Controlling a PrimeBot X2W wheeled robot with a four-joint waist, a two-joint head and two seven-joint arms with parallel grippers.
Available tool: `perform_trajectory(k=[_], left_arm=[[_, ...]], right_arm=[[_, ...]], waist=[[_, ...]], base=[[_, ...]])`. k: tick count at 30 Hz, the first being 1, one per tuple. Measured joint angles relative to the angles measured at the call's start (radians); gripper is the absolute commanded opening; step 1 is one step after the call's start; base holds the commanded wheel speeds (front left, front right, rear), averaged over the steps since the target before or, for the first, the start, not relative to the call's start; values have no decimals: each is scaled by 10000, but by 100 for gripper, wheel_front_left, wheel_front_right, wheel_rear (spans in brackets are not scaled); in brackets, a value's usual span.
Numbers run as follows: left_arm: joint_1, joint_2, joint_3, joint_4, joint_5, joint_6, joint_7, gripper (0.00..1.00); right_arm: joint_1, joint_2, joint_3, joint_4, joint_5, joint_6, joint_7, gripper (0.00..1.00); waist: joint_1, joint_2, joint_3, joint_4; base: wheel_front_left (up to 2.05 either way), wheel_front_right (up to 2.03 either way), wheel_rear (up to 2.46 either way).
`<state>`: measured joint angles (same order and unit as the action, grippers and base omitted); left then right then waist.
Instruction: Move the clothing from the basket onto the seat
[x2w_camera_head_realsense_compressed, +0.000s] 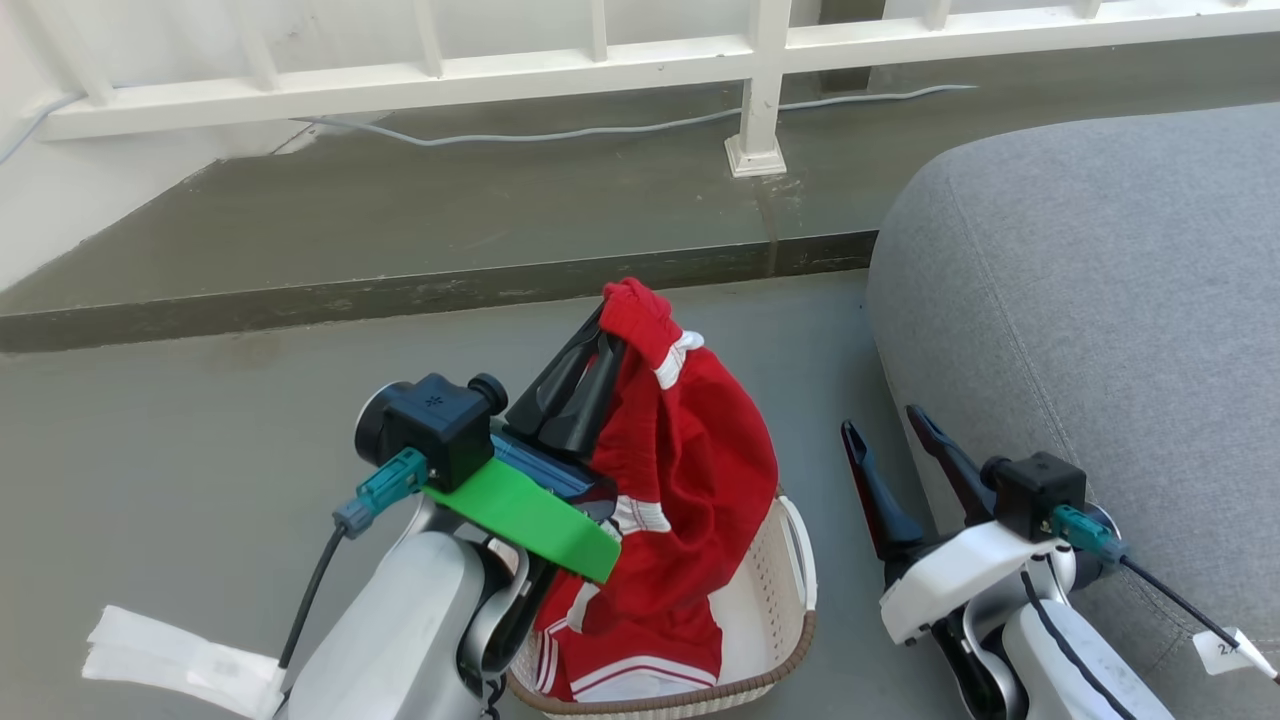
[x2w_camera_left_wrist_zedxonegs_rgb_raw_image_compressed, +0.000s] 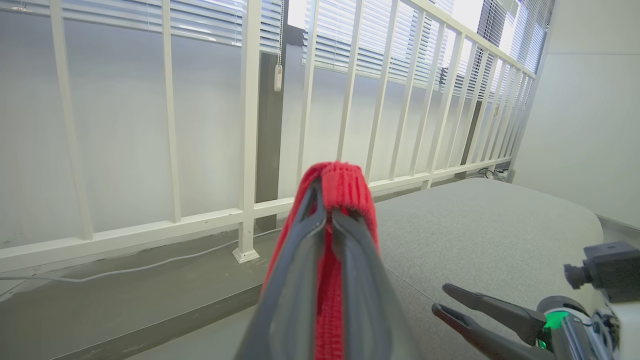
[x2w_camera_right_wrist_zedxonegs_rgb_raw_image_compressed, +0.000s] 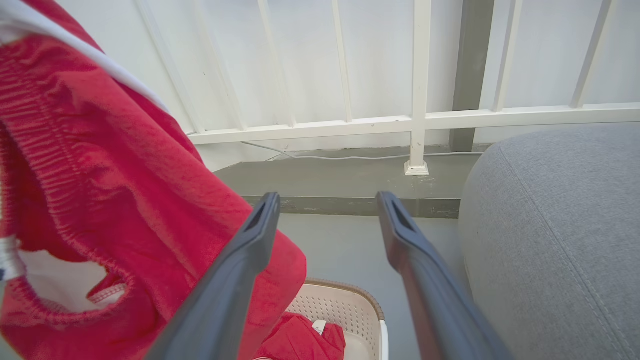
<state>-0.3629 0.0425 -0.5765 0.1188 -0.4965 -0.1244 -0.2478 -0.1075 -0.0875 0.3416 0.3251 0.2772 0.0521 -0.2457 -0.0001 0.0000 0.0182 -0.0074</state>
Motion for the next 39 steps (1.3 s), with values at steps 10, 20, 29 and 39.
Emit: perform_trajectory(k=[10, 20, 29, 39], left_arm=[[260, 104, -19, -483, 0, 104, 226, 0], [389, 173, -31, -846, -2, 203, 449, 0], [407, 174, -77, -993, -4, 265, 623, 0], [409, 174, -263, -1312, -4, 280, 713, 0]], right_arm=[[144, 4, 105, -324, 40, -2, 84, 100], [36, 209, 945, -1467, 94, 297, 136, 100], [-274, 253, 2485, -2556, 332, 539, 399, 100], [-403, 249, 3264, -2314, 408, 619, 803, 100]], waist=[[0, 0, 33, -50], [0, 0, 83, -80], [0, 0, 107, -38], [0, 0, 165, 87]], base=[[0, 0, 0], [0, 0, 0], [0, 0, 0], [0, 0, 0]])
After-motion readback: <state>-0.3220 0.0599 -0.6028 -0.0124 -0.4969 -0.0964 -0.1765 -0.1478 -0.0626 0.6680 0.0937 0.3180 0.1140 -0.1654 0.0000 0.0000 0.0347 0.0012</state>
